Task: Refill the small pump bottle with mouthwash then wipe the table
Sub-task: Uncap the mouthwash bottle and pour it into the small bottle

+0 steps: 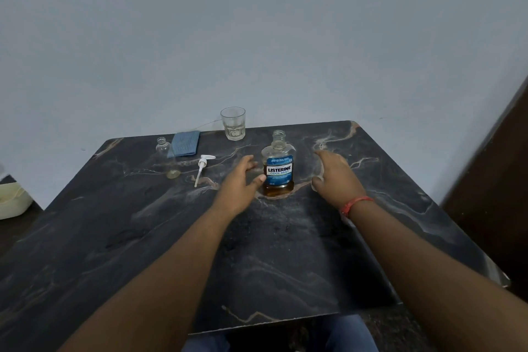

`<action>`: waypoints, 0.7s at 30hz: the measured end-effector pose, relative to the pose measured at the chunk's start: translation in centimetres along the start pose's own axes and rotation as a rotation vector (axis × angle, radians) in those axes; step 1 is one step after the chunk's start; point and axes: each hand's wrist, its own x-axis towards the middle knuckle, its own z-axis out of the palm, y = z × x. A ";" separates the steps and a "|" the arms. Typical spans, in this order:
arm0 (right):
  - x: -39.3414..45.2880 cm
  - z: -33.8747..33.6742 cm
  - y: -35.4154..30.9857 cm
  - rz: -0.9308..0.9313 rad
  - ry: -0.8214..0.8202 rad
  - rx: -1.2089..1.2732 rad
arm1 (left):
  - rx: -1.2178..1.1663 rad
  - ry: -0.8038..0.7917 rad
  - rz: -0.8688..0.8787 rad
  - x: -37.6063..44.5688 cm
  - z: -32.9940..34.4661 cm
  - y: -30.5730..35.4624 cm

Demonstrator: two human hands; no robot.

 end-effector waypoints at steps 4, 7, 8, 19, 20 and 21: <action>0.1 -0.2 -1.5 0.022 0.167 0.102 | 0.288 0.022 0.030 -1.2 -1.9 -1.5; 0.1 -0.9 -3.5 0.033 0.303 0.200 | 0.432 0.107 0.098 -2.0 -3.7 -2.2; 0.0 -1.1 -4.4 0.023 0.338 0.224 | 0.487 0.127 0.135 -2.3 -4.4 -2.4; -2.2 0.5 -15.3 -0.400 0.314 0.018 | 0.753 0.215 0.018 -5.6 -12.0 -5.1; -2.3 1.3 -16.2 -0.424 0.282 0.012 | 0.754 0.223 0.002 -5.9 -12.6 -5.5; -2.4 2.1 -17.0 -0.435 0.249 0.012 | 0.751 0.227 -0.014 -6.2 -13.0 -5.8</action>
